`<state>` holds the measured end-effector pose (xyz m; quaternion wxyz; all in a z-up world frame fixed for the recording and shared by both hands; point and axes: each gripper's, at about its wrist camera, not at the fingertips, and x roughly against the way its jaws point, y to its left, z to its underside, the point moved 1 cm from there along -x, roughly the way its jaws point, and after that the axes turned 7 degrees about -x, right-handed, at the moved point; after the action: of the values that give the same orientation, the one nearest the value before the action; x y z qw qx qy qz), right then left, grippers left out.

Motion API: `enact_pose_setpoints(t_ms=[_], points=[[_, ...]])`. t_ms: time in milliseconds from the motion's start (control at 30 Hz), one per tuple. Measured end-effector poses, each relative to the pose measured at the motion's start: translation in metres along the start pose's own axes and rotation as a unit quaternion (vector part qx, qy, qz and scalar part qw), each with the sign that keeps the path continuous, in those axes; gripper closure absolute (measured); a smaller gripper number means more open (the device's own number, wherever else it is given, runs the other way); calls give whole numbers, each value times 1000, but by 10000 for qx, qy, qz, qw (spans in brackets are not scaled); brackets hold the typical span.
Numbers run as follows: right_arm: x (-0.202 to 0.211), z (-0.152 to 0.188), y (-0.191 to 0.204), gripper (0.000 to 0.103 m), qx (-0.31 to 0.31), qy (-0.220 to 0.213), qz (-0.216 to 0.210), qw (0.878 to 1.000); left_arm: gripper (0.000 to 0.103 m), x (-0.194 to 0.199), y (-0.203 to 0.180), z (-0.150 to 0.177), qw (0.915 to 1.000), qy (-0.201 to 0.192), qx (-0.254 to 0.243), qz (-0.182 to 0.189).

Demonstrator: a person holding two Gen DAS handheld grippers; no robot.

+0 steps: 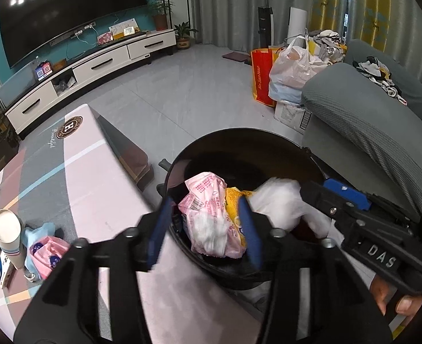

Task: Collect trash
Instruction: 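Carry the tissues and plastic bag over the black bin and open both tools, then move both tools back over the remaining trash on the table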

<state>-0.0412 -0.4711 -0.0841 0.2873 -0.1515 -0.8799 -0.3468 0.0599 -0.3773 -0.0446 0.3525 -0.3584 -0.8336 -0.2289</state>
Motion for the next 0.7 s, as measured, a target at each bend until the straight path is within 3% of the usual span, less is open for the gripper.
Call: enact_pose_setpoints(t_ms=[33,133,200,500,700], points=[[2,0,-1,51,-15,-14,-11,10000,48,2,1,1,10000,-21,-13,-27],[12,3,-1,49,-20,-47,-19,10000,28,16,5,6,9998,-87,-30,-189],[21,8,2,40,-1,-51,-29,10000,15,32,9,13,9991,-160,-59,-399],[56,39,40,13,496,91,255,9984,5,93,41,66,9957,-23,457,-805],[61,66,79,5,1132,367,415,9920,3,132,71,114,9873,160,1060,-1177]])
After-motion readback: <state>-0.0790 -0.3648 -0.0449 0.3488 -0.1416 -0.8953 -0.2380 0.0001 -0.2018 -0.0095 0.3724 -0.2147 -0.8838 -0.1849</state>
